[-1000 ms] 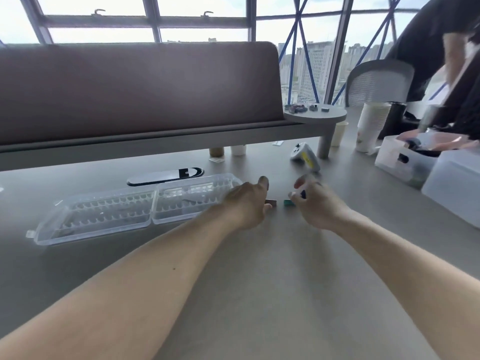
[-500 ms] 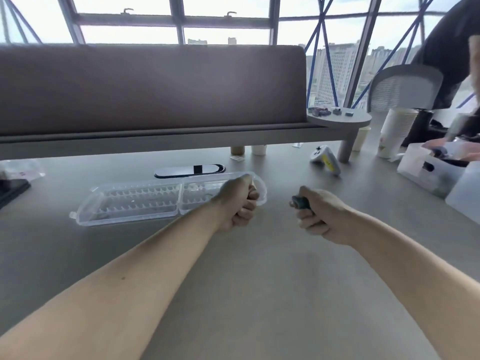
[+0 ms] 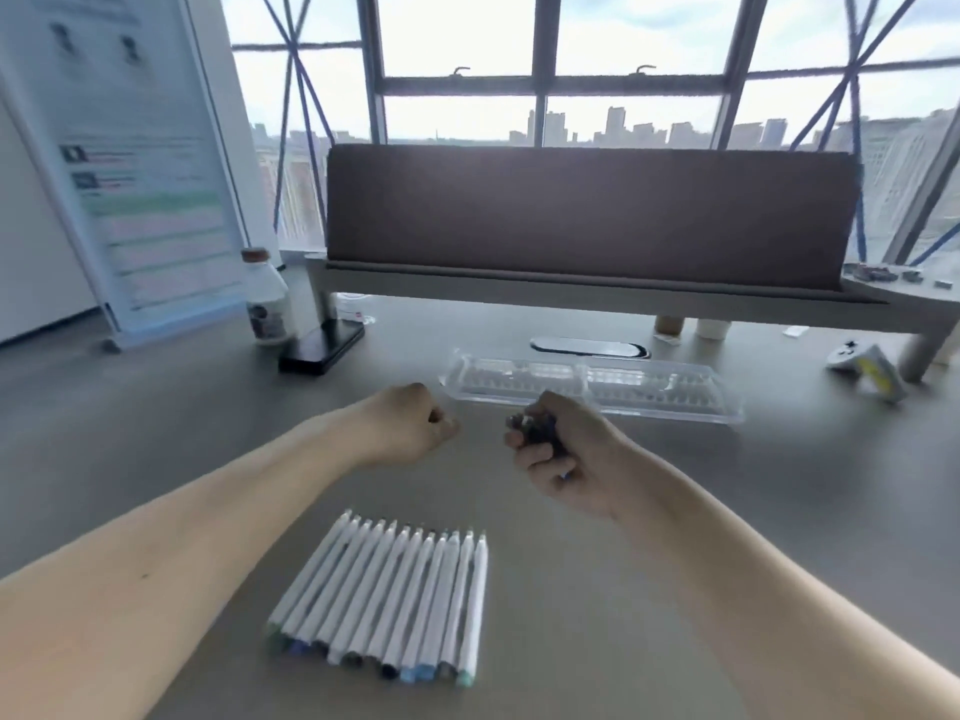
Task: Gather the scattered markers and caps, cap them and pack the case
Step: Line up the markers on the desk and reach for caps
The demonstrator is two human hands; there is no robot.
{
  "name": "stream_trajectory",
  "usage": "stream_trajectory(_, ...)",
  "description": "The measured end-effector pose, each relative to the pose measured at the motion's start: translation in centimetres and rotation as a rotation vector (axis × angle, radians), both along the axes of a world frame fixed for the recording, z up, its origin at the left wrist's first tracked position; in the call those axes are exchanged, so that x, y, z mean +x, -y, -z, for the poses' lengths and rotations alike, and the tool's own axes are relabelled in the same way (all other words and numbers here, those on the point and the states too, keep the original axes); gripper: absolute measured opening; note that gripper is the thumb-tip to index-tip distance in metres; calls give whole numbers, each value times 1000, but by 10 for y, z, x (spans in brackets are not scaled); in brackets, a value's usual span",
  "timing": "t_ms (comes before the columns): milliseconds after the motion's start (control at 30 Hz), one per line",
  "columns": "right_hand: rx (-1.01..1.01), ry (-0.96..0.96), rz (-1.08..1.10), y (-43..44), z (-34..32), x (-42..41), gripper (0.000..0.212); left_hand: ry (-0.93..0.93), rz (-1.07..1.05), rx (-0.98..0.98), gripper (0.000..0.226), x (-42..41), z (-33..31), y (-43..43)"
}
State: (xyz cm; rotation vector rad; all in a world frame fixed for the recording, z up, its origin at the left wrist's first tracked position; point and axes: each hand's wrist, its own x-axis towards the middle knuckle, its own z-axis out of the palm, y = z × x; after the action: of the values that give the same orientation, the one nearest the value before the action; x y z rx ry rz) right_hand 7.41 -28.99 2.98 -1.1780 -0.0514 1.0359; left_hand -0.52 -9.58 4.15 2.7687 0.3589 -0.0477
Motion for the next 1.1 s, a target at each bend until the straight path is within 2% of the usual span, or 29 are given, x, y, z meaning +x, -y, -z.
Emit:
stream_trajectory(33,-140,178,-49,-17,2,-6,29,-2,2,64,49,-9,4,-11)
stream_trajectory(100,-538,810,-244,-46,11,-14,35,-5,13,155,45,-21,10,-28)
stream_trajectory(133,-716,1133,-387,-56,14,-18,33,-17,27,184,41,-25,13,-33)
stream_trajectory(167,-838,1379,-519,-66,17,-20,29,-32,45,202,35,-28,17,-36)
stream_trajectory(200,-908,1522,-601,-73,19,-23,25,-45,66,223,31,-29,21,-36)
stream_trajectory(267,-977,1651,-681,-80,19,-26,22,-42,122,270,25,-26,30,-35)
stream_trajectory(367,-998,1731,-739,-84,17,-24,19,-4,181,284,22,-21,37,-30)
stream_trajectory(467,-976,1680,-700,-82,16,-21,8,72,240,257,20,-21,42,-34)
stream_trajectory(567,-976,1585,-614,-78,18,-21,17,144,259,173,27,-27,49,-42)
stream_trajectory(700,-962,1552,-529,-76,19,-21,23,200,240,67,30,-34,53,-47)
stream_trajectory(800,-950,1536,-512,-75,20,-19,31,148,248,36,38,-40,47,-49)
stream_trajectory(933,-958,1445,-547,-66,5,-21,57,26,191,8,53,-45,31,-52)
stream_trajectory(1100,-931,1317,-522,-53,1,-20,46,1,118,-26,27,-46,24,-52)
